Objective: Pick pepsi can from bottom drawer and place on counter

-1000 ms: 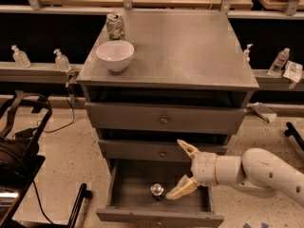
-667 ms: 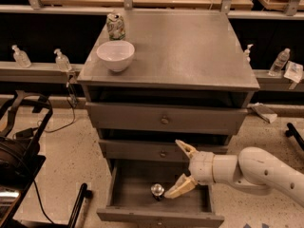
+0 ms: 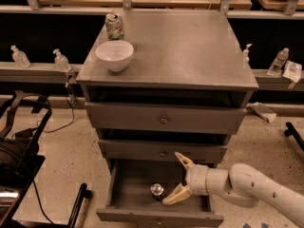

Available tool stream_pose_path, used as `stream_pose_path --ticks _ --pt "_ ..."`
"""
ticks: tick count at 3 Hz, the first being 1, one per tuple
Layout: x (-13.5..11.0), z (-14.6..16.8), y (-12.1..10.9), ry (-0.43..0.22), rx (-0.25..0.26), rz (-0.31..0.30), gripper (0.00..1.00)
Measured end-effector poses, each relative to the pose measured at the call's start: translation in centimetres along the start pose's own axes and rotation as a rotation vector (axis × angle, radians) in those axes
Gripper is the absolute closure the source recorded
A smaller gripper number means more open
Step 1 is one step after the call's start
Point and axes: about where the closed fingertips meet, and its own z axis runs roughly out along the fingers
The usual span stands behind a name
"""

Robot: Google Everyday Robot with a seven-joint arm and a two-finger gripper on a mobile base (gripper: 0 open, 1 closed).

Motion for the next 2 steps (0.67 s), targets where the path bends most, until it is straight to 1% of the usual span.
stream_pose_path --ticks 1,2 --pt "7.57 2.24 1.75 0.082 -0.006 0.024 0.00" --pt "7.57 2.24 1.75 0.082 -0.006 0.024 0.00"
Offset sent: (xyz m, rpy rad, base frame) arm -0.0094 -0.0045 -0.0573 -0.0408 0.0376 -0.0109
